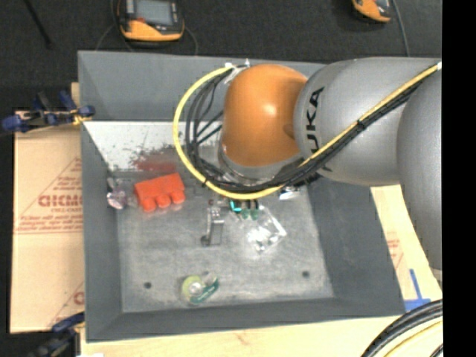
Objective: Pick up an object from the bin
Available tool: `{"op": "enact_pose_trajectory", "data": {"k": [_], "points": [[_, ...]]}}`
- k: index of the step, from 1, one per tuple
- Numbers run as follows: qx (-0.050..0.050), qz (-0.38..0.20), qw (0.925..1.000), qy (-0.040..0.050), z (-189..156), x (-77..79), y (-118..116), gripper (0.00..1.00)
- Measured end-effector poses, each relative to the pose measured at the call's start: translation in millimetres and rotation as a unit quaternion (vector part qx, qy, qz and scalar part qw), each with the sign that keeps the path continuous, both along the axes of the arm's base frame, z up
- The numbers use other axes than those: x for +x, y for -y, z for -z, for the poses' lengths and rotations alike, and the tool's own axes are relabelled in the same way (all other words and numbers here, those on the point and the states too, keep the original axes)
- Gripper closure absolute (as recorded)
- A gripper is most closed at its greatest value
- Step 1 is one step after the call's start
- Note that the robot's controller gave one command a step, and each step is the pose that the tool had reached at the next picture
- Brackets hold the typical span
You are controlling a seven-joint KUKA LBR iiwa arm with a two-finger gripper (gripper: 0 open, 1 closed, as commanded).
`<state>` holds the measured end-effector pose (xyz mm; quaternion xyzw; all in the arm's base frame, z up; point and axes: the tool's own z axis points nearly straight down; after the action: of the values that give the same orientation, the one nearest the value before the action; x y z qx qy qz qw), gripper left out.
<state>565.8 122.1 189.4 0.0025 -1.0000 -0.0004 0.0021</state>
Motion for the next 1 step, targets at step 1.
{"op": "enact_pose_trajectory", "data": {"k": [1], "points": [[0.0, -0.187, 0.9824, 0.0007, 110.4, -53.7, 8.0, 0.0]]}}
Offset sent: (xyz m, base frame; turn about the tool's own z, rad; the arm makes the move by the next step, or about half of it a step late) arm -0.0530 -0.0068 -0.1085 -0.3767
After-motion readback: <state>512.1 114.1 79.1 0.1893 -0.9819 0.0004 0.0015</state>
